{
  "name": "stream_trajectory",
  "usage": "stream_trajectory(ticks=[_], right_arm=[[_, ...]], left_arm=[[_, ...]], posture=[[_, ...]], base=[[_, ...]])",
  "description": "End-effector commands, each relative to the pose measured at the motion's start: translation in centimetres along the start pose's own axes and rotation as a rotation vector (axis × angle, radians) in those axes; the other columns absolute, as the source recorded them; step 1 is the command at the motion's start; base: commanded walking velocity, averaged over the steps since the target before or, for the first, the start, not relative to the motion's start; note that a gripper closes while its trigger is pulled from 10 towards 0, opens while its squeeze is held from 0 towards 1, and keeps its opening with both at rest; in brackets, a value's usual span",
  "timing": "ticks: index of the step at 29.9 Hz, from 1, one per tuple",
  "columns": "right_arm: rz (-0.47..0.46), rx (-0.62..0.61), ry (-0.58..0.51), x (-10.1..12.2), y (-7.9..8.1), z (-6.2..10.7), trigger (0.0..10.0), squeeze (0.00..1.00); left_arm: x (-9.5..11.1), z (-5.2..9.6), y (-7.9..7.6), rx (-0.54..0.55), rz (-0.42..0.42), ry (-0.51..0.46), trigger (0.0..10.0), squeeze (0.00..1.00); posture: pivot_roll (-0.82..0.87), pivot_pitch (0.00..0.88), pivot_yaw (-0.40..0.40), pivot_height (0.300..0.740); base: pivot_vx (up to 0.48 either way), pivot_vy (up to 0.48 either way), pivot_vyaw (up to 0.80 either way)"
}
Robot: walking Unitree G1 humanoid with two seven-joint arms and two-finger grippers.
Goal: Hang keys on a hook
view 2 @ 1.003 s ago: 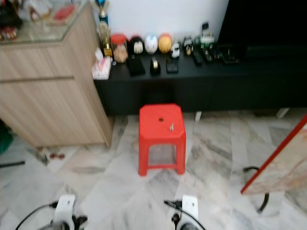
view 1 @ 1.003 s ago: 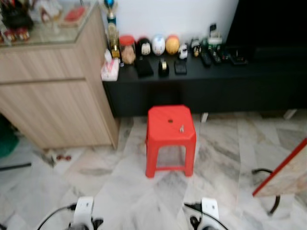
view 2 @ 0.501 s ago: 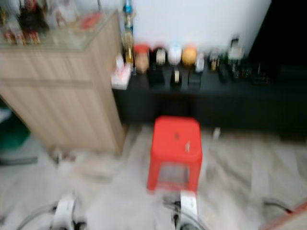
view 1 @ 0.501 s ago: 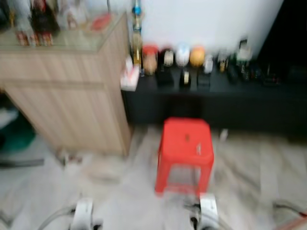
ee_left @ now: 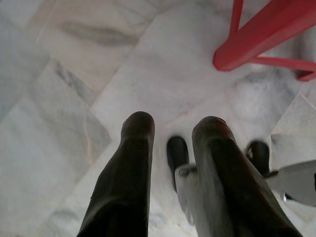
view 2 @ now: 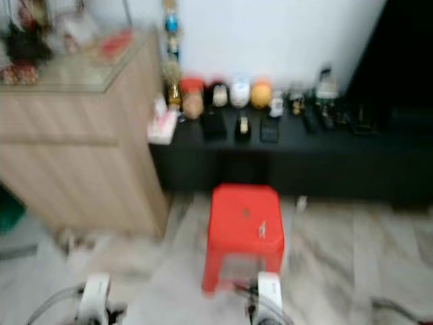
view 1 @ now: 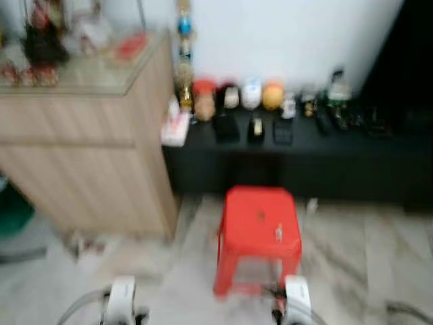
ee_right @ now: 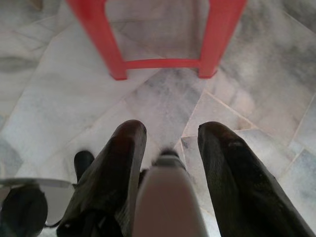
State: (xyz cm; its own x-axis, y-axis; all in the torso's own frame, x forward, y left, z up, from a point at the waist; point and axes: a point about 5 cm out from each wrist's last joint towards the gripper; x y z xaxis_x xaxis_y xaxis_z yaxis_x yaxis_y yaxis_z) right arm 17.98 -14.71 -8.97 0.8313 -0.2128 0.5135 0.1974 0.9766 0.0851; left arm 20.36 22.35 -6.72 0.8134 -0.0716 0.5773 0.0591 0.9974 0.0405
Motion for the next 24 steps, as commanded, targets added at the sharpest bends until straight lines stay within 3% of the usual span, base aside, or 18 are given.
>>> stream_trajectory(ticks=[1, 15, 24], right_arm=[[-0.012, -0.031, -0.001, 0.07, -0.85, 0.01, 10.0, 0.0], [-0.006, -0.055, -0.005, 0.2, -0.88, -0.01, 10.0, 0.0], [-0.045, -0.031, -0.064, 0.49, -0.77, 0.05, 10.0, 0.0]], left_arm=[[-0.53, -0.09, -0.78, -0.021, 0.007, 0.018, 10.0, 0.0], [-0.47, -0.08, -0.61, -0.008, 0.022, 0.022, 10.0, 0.0], [-0.5, -0.05, -0.43, 0.032, 0.035, 0.004, 10.0, 0.0]], posture=[[-0.13, 0.0, 0.013, 0.74], [-0.12, 0.028, -0.002, 0.74], [-0.12, 0.046, -0.002, 0.74]], base=[[0.296, 0.0, 0.0], [0.295, 0.0, -0.25], [0.0, 0.0, 0.0]])
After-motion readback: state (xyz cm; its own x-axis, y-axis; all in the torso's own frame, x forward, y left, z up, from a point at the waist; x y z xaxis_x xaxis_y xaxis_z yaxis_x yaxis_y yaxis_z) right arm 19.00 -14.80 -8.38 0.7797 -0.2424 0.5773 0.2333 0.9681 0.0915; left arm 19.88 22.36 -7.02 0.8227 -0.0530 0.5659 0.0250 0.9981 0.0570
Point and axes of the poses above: a point about 5 cm out from each wrist's last joint towards the gripper, its own z axis pointing back from the gripper into the wrist, its own x axis along the axis of the wrist's last joint, y = z × x, and after that the axes turned 7 degrees about -z, right-handed
